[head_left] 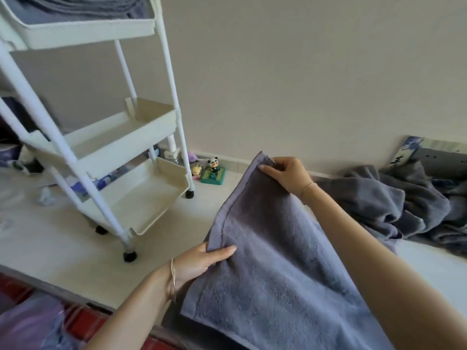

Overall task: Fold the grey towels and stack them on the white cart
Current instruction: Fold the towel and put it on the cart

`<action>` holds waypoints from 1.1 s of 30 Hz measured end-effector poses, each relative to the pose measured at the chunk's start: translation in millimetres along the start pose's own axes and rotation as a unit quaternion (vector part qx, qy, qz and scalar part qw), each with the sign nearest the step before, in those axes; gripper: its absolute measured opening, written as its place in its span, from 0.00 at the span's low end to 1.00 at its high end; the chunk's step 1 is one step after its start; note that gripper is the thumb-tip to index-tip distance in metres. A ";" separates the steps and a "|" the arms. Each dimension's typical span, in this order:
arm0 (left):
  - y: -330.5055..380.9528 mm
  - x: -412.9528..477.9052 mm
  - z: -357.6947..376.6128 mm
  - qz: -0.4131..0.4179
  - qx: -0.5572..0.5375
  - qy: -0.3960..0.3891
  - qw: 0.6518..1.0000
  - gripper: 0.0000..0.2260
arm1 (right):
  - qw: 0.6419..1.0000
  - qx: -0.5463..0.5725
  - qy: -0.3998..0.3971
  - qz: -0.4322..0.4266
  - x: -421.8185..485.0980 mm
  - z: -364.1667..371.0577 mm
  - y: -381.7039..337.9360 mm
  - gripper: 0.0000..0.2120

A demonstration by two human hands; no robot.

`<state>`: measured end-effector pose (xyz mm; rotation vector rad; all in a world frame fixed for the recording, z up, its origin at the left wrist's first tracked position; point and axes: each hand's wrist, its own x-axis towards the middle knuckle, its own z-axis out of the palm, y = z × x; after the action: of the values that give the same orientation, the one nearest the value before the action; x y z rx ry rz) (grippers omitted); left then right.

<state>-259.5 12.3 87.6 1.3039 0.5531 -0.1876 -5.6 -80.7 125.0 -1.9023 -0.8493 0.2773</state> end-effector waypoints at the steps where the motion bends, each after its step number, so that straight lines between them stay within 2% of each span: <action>1: -13.0 6.9 -14.5 -0.020 0.017 0.007 1.000 0.12 | 0.999 -0.048 -0.015 0.011 8.5 19.2 14.1 0.15; 3: -45.4 24.8 -45.3 -0.061 0.076 0.062 0.993 0.17 | 0.991 -0.110 -0.046 0.058 22.5 61.8 54.3 0.11; 4: -63.2 33.3 -57.3 -0.072 0.138 0.101 0.983 0.14 | 0.985 -0.119 -0.068 0.100 23.8 78.5 74.9 0.10; 5: -81.0 42.3 -68.7 -0.082 0.216 0.119 0.966 0.10 | 0.976 -0.123 -0.091 0.153 22.9 93.9 93.4 0.13; 7: -105.6 52.2 -82.3 -0.076 0.341 0.156 0.924 0.16 | 0.958 -0.153 -0.111 0.216 16.9 115.2 123.2 0.18; 8: -111.4 52.7 -84.0 -0.058 0.355 0.169 0.918 0.18 | 0.954 -0.172 -0.105 0.222 14.1 120.7 133.7 0.17; 13: -119.5 58.8 -92.6 -0.010 0.348 0.192 0.918 0.16 | 0.953 -0.249 -0.098 0.140 11.9 134.3 144.7 0.13; 17: -123.8 63.7 -95.2 -0.003 0.372 0.179 0.911 0.15 | 0.985 -0.158 0.031 0.057 12.1 137.9 129.0 0.07; 18: -124.8 63.6 -95.0 -0.007 0.375 0.177 0.910 0.15 | 0.985 -0.159 0.035 0.055 14.4 139.6 127.7 0.07; 22: -128.4 67.2 -98.1 -0.025 0.366 0.189 0.911 0.14 | 0.951 -0.286 -0.043 0.111 25.2 159.3 139.9 0.08; 24: -128.7 70.7 -99.4 -0.046 0.355 0.196 0.913 0.13 | 0.940 -0.315 -0.053 0.117 28.9 165.9 141.7 0.06; 29: -125.9 74.6 -99.8 -0.045 0.334 0.193 0.921 0.12 | 0.946 -0.279 -0.090 0.136 37.2 164.3 136.4 0.11; 31: -118.6 80.9 -100.6 -0.017 0.343 0.212 0.915 0.11 | 0.943 -0.275 -0.117 0.145 40.0 161.7 136.0 0.14; 33: -105.2 91.8 -97.3 0.027 0.365 0.225 0.903 0.10 | 0.951 -0.268 -0.114 0.102 42.0 157.4 133.1 0.11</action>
<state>-253.7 91.9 -62.7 2.1210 0.8854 -0.0375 0.0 22.8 -58.1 -2.5109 -0.9463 0.4319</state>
